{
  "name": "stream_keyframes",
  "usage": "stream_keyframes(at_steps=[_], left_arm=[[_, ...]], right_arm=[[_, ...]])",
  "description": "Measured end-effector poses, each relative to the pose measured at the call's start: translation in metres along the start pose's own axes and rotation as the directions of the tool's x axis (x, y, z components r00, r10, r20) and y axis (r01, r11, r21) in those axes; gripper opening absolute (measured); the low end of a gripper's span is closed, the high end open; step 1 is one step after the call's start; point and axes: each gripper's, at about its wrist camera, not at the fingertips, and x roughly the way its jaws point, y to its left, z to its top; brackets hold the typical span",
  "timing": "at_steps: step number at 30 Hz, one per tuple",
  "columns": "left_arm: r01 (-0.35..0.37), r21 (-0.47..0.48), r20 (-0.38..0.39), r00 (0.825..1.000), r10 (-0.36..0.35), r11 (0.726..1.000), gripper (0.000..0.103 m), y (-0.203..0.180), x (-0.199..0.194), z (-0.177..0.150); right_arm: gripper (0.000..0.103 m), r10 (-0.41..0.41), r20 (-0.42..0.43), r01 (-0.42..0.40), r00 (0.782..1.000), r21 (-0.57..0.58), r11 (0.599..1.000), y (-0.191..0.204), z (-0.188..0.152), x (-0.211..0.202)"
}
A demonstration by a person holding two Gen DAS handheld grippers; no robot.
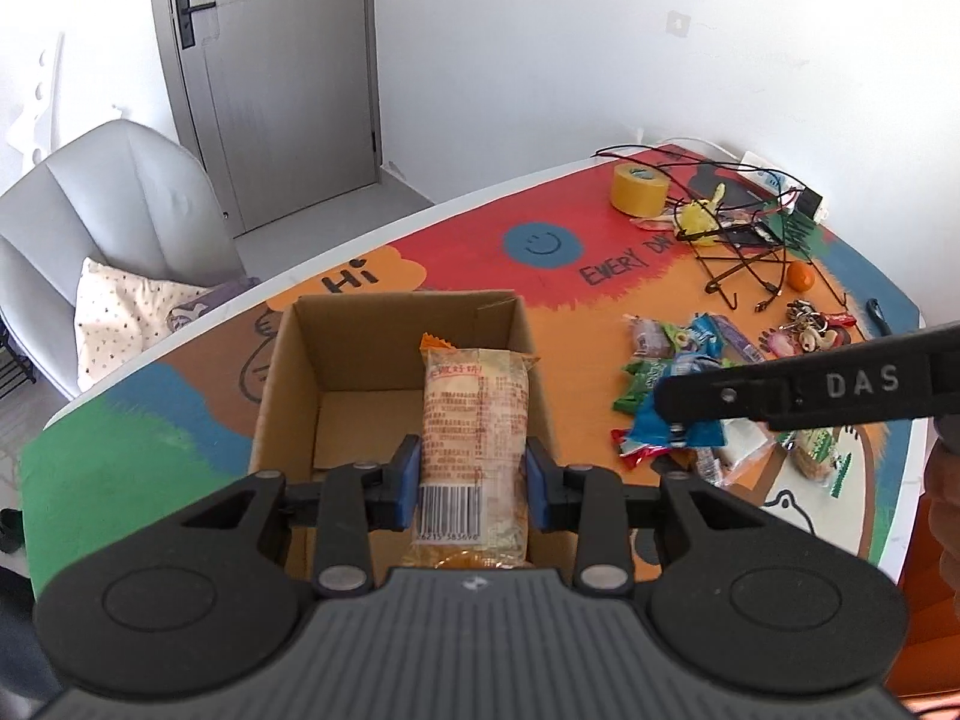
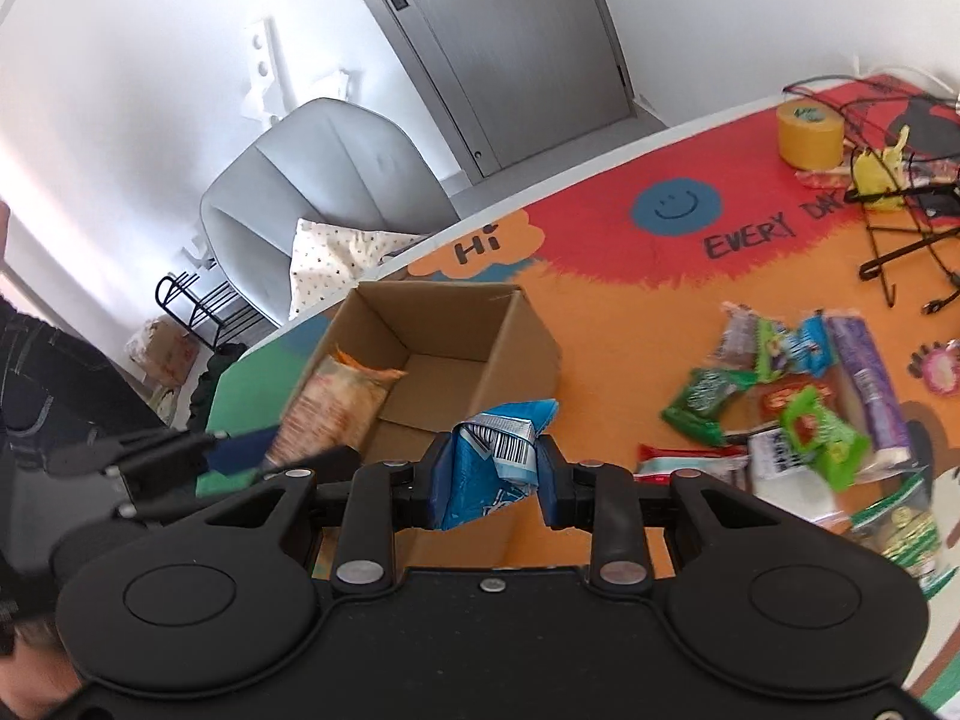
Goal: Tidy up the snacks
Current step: 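Carry the pastry packet and blue bag with both grippers over the cardboard box, then open both grippers to drop the pastry packet and blue bag into the box, then move both tools back toward the snack pile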
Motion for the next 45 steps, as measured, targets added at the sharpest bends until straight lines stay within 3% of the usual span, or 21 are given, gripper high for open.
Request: stream_keyframes(at_steps=[10,17,22,25,27,29,32,38,45], left_arm=[[-0.015,-0.036,-0.014,1.000,0.014,0.999,0.034,0.026,0.007,-0.001],[-0.038,-0.108,-0.034,0.999,0.035,0.993,0.034,0.051,0.012,-0.002],[-0.060,-0.141,-0.039,0.998,0.055,0.988,0.040,0.062,0.007,-0.003],[-0.056,-0.147,-0.024,0.998,0.053,0.987,0.052,0.063,0.001,-0.006],[-0.065,-0.141,-0.013,0.998,0.064,0.988,0.062,0.062,-0.003,-0.007],[-0.079,-0.149,-0.003,0.997,0.080,0.986,0.068,0.062,-0.006,-0.008],[-0.083,-0.182,0.037,0.995,0.091,0.980,0.077,0.061,-0.013,-0.013],[-0.123,-0.182,0.091,0.986,0.141,0.976,0.085,0.037,-0.020,-0.023],[-0.129,-0.156,0.121,0.981,0.149,0.979,0.087,0.012,-0.020,-0.032]], right_arm=[[0.030,-0.095,-0.033,0.094,0.995,-0.009,0.995,0.048,0.010,0.040],[0.030,-0.072,-0.066,0.071,0.995,-0.026,0.997,0.068,0.013,0.055],[0.031,-0.046,-0.083,0.044,0.995,-0.028,0.999,0.075,0.010,0.061],[0.034,-0.026,-0.102,0.024,0.995,-0.020,1.000,0.073,0.011,0.063],[0.045,-0.036,-0.097,0.034,0.995,-0.017,0.999,0.070,0.011,0.062],[0.067,-0.052,-0.081,0.049,0.995,-0.035,0.998,0.066,0.010,0.059],[0.079,-0.045,-0.052,0.045,0.998,-0.018,0.999,0.052,0.005,0.047],[0.096,-0.066,0.019,0.067,0.998,-0.024,0.997,0.026,-0.009,0.011],[0.103,-0.110,0.117,0.115,0.987,-0.041,0.992,0.000,-0.030,-0.019]])
